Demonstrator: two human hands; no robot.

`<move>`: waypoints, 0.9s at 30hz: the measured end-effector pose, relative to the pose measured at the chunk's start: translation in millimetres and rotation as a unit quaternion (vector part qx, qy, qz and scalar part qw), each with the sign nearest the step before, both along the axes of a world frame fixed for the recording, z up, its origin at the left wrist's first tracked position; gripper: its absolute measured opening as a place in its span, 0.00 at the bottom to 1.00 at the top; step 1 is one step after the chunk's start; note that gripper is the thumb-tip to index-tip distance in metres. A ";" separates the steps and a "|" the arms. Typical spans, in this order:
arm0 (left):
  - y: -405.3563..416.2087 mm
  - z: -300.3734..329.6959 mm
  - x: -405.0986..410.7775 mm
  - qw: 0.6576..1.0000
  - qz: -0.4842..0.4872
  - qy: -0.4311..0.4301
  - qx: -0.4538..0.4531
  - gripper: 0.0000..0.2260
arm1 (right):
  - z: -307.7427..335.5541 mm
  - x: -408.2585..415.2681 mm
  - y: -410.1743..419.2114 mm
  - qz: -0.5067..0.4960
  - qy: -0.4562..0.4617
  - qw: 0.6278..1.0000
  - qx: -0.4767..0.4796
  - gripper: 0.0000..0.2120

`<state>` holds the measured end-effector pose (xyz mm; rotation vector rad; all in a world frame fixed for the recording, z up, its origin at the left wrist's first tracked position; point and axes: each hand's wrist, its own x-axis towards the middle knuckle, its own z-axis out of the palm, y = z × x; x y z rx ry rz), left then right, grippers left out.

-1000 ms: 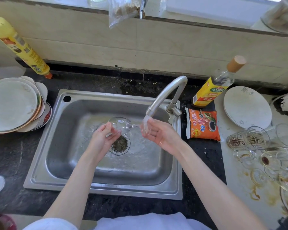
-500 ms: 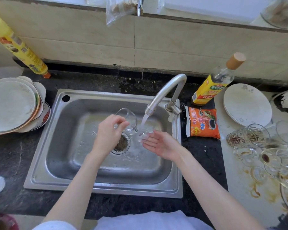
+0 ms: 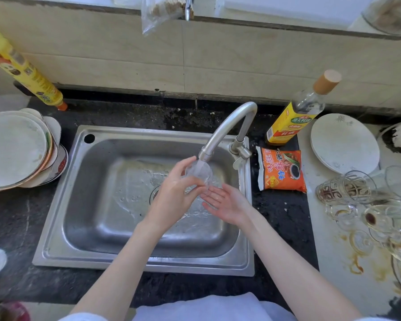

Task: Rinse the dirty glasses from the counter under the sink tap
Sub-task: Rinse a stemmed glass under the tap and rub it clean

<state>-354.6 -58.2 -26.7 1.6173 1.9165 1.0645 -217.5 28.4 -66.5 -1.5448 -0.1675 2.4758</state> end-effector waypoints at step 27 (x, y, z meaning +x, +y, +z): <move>1.3 2.5 4.8 1.000 0.021 0.010 0.017 0.09 | 9.0 7.4 55.7 -0.274 -0.004 0.962 -0.012 0.15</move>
